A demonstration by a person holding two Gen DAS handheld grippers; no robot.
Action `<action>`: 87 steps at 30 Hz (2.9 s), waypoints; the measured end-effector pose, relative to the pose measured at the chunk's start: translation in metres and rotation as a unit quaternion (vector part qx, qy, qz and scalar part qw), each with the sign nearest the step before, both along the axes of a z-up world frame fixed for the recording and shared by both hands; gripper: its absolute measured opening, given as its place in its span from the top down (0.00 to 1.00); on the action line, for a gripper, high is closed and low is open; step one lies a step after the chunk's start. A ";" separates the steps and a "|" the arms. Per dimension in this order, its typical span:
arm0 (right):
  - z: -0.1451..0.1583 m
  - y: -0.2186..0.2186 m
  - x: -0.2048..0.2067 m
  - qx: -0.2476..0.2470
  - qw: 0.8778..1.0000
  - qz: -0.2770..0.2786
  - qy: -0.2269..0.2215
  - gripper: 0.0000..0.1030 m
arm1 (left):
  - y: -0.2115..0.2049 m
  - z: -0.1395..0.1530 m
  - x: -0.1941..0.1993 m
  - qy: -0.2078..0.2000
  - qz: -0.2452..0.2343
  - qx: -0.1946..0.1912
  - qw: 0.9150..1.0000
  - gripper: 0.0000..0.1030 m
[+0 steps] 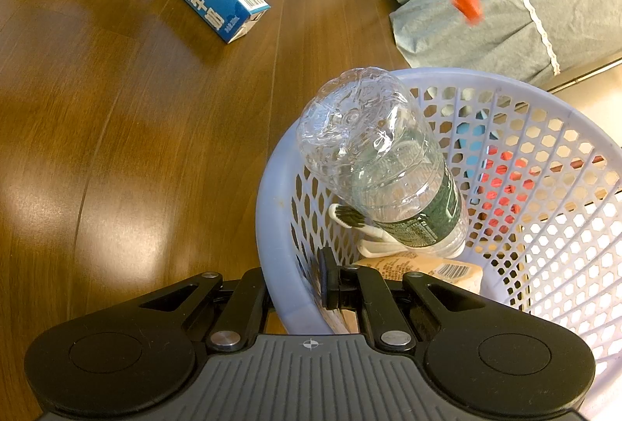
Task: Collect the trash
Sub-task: 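Lift the red bag into the wastebasket and open the left tool, then move the left tool to the blue milk carton and close on it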
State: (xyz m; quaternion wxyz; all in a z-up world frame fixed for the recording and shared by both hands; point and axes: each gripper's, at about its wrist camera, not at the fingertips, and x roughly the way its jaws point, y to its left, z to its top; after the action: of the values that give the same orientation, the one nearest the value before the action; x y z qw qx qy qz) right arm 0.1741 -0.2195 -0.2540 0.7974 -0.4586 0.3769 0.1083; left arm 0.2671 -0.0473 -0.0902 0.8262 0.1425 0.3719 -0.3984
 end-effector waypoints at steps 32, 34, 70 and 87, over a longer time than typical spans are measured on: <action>-0.002 -0.002 0.006 0.013 1.000 -0.009 -0.006 0.96 | -0.020 0.003 0.020 0.011 0.025 -0.021 0.999 0.45; -0.002 -0.002 0.007 0.013 1.000 -0.009 -0.006 0.96 | 0.001 -0.001 0.016 0.014 0.038 -0.006 0.999 0.45; -0.003 -0.002 0.003 0.008 1.000 -0.008 -0.003 0.96 | 0.095 -0.083 0.040 -0.001 0.087 0.095 0.992 0.35; -0.002 -0.001 0.001 0.008 1.000 -0.009 -0.003 0.96 | 0.042 -0.144 0.072 0.021 0.033 0.166 0.985 0.37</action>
State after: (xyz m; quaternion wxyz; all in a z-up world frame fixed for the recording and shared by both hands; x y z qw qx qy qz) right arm 0.1748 -0.2205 -0.2557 0.8032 -0.4488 0.3781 0.1027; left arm 0.3396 -0.0055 -0.2338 0.7955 0.2572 0.4549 -0.3068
